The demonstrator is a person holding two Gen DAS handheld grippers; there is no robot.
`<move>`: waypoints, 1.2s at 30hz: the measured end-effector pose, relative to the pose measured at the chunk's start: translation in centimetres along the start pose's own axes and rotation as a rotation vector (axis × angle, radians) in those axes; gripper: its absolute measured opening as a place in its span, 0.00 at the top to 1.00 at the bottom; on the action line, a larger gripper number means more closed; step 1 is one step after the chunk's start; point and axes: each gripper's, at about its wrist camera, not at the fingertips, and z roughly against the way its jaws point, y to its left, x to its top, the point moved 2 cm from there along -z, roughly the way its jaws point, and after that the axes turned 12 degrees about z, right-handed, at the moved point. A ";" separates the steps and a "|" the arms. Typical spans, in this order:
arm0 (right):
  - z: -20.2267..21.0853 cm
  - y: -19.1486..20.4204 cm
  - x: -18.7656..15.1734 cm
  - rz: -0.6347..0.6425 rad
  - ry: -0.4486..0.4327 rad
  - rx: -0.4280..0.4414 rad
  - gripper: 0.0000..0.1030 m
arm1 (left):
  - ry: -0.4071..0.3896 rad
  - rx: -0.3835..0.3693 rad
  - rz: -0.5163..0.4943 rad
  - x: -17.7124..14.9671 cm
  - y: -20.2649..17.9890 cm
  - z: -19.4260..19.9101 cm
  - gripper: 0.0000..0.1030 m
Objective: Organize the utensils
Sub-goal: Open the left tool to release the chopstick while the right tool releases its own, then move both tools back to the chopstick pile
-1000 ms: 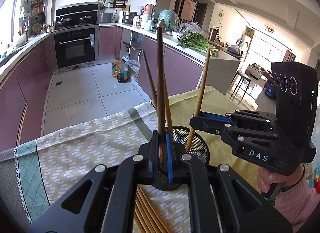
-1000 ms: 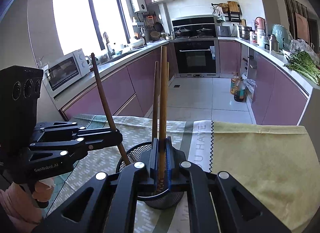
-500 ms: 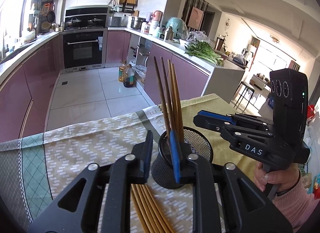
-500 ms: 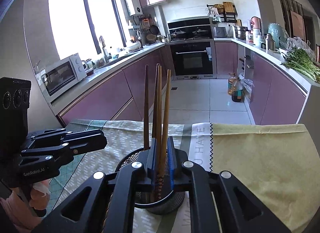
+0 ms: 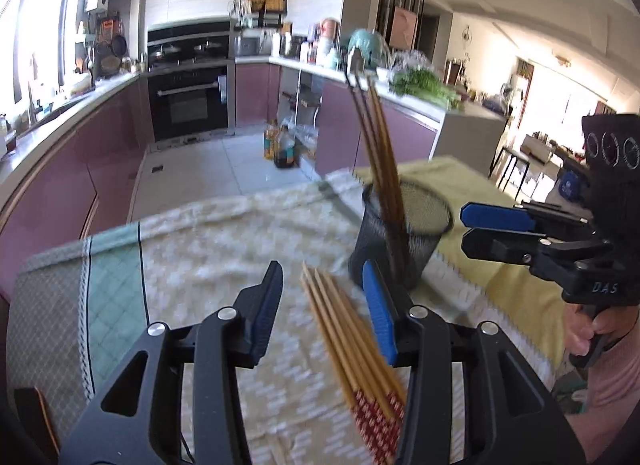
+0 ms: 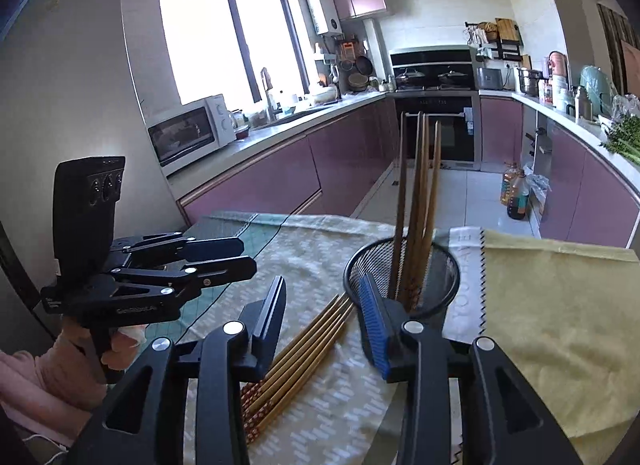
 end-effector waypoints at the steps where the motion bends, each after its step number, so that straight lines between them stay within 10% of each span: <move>1: -0.5 0.3 -0.7 -0.004 0.020 0.005 0.65 | 0.025 0.005 0.004 -0.8 0.3 -0.5 0.60; 9: -4.7 1.7 -4.9 -0.080 0.156 0.056 0.65 | 0.177 0.034 0.039 -5.7 2.2 -3.5 0.62; 36: -6.5 3.4 -6.4 -0.058 0.234 0.012 0.65 | 0.228 0.053 0.018 -6.6 1.8 -5.6 0.60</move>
